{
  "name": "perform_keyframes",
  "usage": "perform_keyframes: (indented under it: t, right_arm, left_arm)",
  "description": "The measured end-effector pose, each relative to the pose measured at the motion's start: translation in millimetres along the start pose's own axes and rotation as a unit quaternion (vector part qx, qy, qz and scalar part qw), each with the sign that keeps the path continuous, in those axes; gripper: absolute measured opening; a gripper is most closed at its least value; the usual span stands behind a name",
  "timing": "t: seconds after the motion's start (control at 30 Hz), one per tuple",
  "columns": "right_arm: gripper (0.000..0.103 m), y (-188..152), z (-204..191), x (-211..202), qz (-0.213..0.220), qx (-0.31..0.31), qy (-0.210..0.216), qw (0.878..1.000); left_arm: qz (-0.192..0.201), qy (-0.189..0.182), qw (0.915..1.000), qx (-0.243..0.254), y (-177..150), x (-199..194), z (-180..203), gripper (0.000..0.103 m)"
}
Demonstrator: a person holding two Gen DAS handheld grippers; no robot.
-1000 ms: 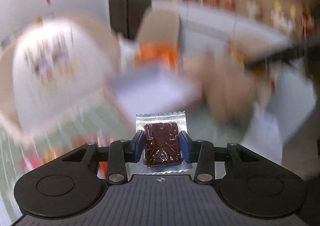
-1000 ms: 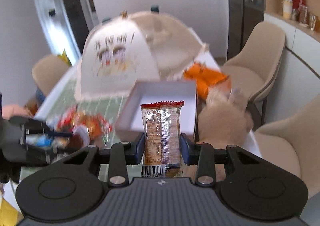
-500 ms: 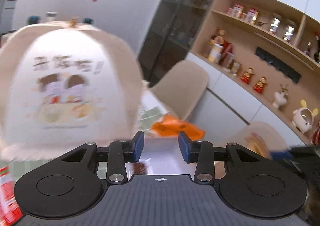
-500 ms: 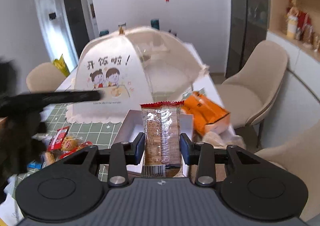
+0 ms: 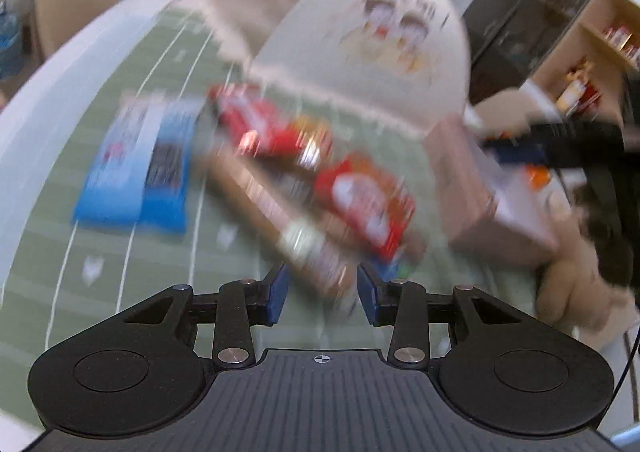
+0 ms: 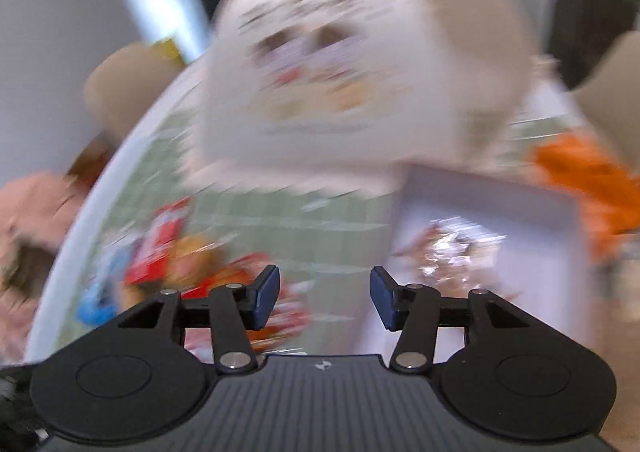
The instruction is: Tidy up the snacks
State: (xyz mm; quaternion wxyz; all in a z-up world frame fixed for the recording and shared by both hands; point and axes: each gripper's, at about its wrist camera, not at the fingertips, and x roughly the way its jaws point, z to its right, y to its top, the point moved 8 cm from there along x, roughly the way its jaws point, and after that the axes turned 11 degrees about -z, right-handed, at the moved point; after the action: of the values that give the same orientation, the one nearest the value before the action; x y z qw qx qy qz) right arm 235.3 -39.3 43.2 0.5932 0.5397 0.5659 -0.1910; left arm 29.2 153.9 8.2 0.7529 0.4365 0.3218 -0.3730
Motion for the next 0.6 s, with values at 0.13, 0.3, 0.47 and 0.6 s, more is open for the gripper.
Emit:
perform_keyframes:
  t: [0.13,0.3,0.47,0.6]
  right_arm:
    - [0.055,4,-50,58,-0.051,0.014,0.044,0.998]
    - [0.055,-2,-73,110,-0.075,-0.008,-0.005,0.997]
    - [0.057,-8,-76,117,-0.079,-0.03,0.0,0.996]
    - [0.057,-39,-77,102,-0.096,-0.051,0.03,0.994]
  left_arm:
    - [-0.019,-0.017,0.9997,0.004,-27,3,3,0.042]
    - [-0.03,-0.029,0.9975,0.058,-48,-3,20,0.042]
    - [-0.043,-0.023,0.9977,0.048,-61,1,10,0.042]
    - [-0.039,-0.022,0.9982,0.039,-58,-1,3,0.042]
